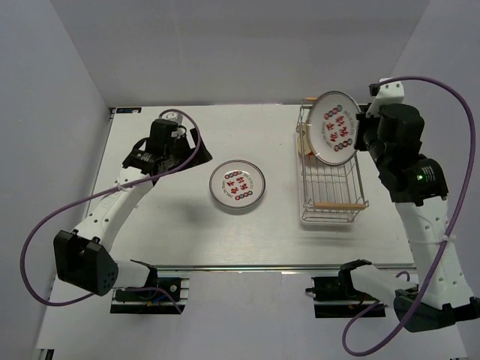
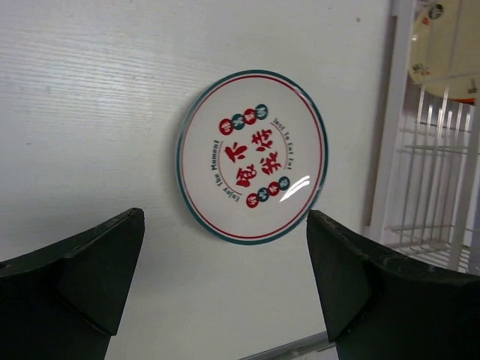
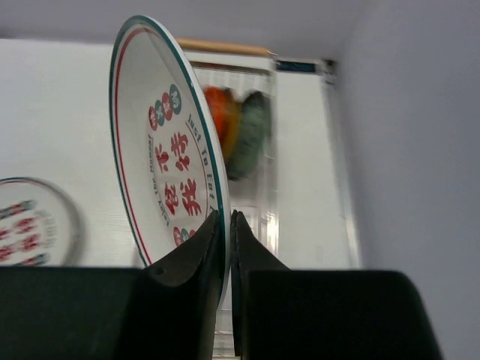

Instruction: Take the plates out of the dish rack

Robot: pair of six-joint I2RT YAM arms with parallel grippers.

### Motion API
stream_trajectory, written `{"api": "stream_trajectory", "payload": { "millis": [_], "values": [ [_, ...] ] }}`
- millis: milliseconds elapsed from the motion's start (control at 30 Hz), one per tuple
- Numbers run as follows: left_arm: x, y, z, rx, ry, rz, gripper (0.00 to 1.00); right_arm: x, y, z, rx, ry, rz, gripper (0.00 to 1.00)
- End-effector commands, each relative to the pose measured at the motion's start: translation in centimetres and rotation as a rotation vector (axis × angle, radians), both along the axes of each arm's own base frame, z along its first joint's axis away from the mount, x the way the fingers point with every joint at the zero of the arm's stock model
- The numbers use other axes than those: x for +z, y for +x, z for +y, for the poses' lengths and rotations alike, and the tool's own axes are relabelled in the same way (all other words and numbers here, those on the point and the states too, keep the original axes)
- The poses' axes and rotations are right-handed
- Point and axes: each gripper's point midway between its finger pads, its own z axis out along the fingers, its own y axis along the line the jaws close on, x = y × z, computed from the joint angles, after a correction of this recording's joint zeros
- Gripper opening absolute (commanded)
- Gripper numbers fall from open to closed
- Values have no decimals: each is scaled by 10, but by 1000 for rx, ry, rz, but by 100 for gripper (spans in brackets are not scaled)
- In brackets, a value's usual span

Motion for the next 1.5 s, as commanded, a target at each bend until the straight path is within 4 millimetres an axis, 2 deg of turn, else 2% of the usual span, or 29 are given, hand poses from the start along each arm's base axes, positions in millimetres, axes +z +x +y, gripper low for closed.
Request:
{"api": "stream_trajectory", "payload": {
  "millis": [0, 133, 167, 200, 267, 367, 400, 467, 633, 733, 767, 833, 867, 900, 967, 1000, 1067, 1100, 1167, 1233, 1267, 1300, 1333, 1367, 1400, 1433, 1467],
  "values": [
    [44, -5, -19, -115, -93, -107, 98, 25, 6, 83, 426, 177, -125, 0],
    [68, -20, -40, -251, -201, -185, 98, -20, 1, 143, 659, 423, 28, 0],
    [71, -22, -42, -266, -211, -195, 98, -28, -1, 151, 686, 465, 57, 0],
    [73, -24, -43, -275, -219, -202, 98, -47, -2, 158, 706, 502, 100, 0],
    [73, -30, -50, -309, -239, -211, 98, -45, -1, 172, 755, 588, 87, 0],
    [61, -35, -57, -343, -272, -183, 98, -56, -7, 185, 808, 711, 119, 0],
    [58, -34, -57, -340, -271, -172, 98, -69, -6, 186, 792, 742, 146, 0],
    [52, -33, -58, -344, -267, -147, 98, -67, -5, 190, 803, 794, 130, 0],
    [35, -37, -61, -357, -280, -110, 98, -77, -11, 203, 862, 909, 182, 0],
    [35, -38, -62, -362, -285, -111, 89, -86, -15, 211, 898, 965, 249, 0],
    [35, -40, -62, -368, -293, -114, 76, -85, -14, 211, 909, 969, 241, 0],
    [38, -43, -67, -398, -321, -127, 63, -93, -13, 214, 909, 982, 270, 0],
    [34, -46, -67, -402, -326, -118, 56, -95, -14, 216, 910, 983, 278, 0],
    [38, -46, -69, -413, -336, -136, 44, -98, -11, 215, 900, 986, 283, 0],
    [35, -46, -70, -413, -347, -132, 31, -106, -10, 214, 886, 985, 297, 0],
    [35, -47, -72, -422, -354, -127, 18, -108, -8, 213, 877, 986, 299, 0],
    [38, -47, -74, -436, -361, -137, 1, -113, -5, 214, 865, 979, 301, 0],
    [40, -46, -75, -442, -367, -144, 0, -116, -5, 213, 861, 979, 311, 1],
    [40, -45, -75, -437, -370, -152, 0, -116, -4, 214, 875, 957, 315, 16],
    [39, -41, -70, -394, -352, -158, 0, -123, 3, 207, 796, 923, 324, 56],
    [38, -40, -68, -376, -345, -157, 0, -122, 6, 202, 778, 872, 295, 85],
    [37, -40, -66, -360, -341, -149, 0, -127, 17, 189, 668, 832, 290, 89],
    [37, -38, -64, -344, -336, -152, 0, -129, 20, 181, 608, 797, 290, 89],
    [33, -32, -56, -296, -322, -151, 0, -126, 22, 171, 564, 736, 260, 89],
    [30, -31, -55, -277, -323, -137, 0, -121, 35, 151, 436, 677, 207, 89],
    [29, -28, -52, -253, -312, -133, 0, -129, 32, 135, 349, 638, 232, 89],
    [20, -20, -46, -199, -281, -114, 0, -125, 30, 123, 295, 613, 203, 89]
  ]
}}
